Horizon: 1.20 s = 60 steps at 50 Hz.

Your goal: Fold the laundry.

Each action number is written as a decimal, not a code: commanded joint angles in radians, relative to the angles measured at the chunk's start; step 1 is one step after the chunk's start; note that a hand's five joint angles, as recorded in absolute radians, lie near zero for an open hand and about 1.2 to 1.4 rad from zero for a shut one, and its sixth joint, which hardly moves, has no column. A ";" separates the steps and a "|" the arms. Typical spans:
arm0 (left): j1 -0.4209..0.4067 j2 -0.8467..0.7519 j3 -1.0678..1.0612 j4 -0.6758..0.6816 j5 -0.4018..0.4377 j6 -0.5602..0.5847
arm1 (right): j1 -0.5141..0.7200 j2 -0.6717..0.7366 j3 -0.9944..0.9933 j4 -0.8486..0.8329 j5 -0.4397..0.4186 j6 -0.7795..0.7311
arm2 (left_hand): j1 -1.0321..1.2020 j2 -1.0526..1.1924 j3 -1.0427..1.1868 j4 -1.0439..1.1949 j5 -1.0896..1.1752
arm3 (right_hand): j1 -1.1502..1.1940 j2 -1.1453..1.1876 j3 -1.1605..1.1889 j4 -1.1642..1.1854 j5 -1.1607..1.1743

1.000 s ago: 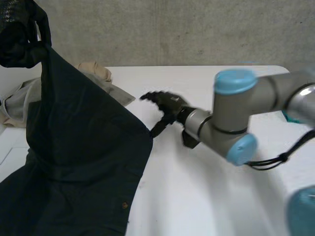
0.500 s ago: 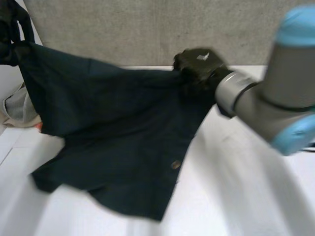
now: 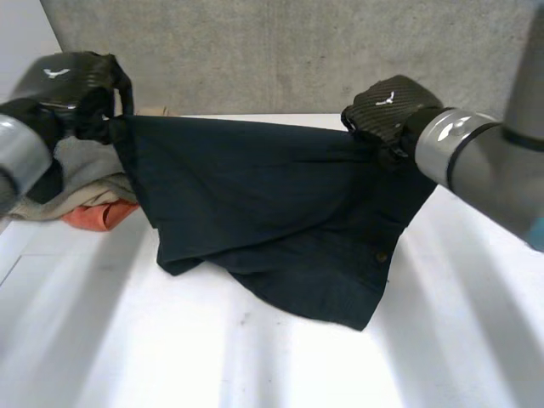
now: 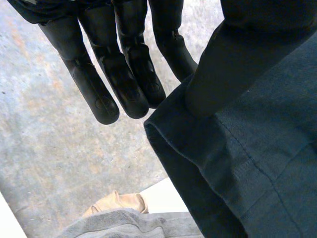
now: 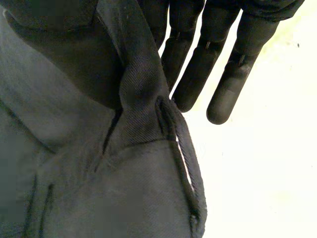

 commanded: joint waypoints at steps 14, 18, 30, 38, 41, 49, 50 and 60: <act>-0.030 -0.782 0.776 0.392 0.009 0.000 | 0.002 0.547 -0.284 -0.799 0.206 0.025 | -0.722 -0.772 -0.767 -0.774 -0.743 | -0.950 -1.008 -1.011 -1.021 -0.980; -0.042 -0.833 0.843 0.309 0.014 -0.009 | -0.011 0.581 -0.322 -0.761 0.233 0.051 | -0.976 -1.026 -1.021 -1.028 -0.996 | -0.950 -1.008 -1.011 -1.021 -0.980; -0.042 -0.594 0.582 0.188 -0.098 0.012 | -0.021 0.299 -0.115 -0.586 0.174 0.126 | -0.976 -1.026 -1.021 -1.028 -0.996 | -0.950 -1.008 -1.011 -1.021 -0.980; -0.034 -0.313 0.229 0.058 -0.099 0.060 | -0.021 0.042 0.142 -0.278 0.099 0.157 | -0.861 -0.911 -0.906 -0.913 -0.882 | -0.912 -0.970 -0.973 -0.983 -0.942; -0.022 -0.237 0.104 -0.038 -0.072 0.058 | -0.023 -0.030 0.260 -0.154 0.062 0.198 | -0.772 -0.823 -0.818 -0.825 -0.793 | -0.760 -0.818 -0.821 -0.830 -0.789; 0.016 -0.177 -0.117 -0.174 -0.005 0.052 | -0.024 -0.140 0.579 -0.135 -0.062 0.241 | -0.617 -0.667 -0.662 -0.669 -0.637 | -0.404 -0.462 -0.465 -0.475 -0.434; 0.019 -0.178 -0.130 -0.171 0.000 0.052 | -0.021 -0.146 0.607 -0.158 -0.072 0.238 | -0.605 -0.656 -0.650 -0.657 -0.626 | -0.401 -0.459 -0.462 -0.472 -0.431; 0.048 -0.281 -0.170 -0.098 0.075 0.051 | 0.002 -0.087 0.819 -0.483 -0.027 0.198 | -0.426 -0.476 -0.471 -0.478 -0.446 | -0.381 -0.439 -0.442 -0.451 -0.410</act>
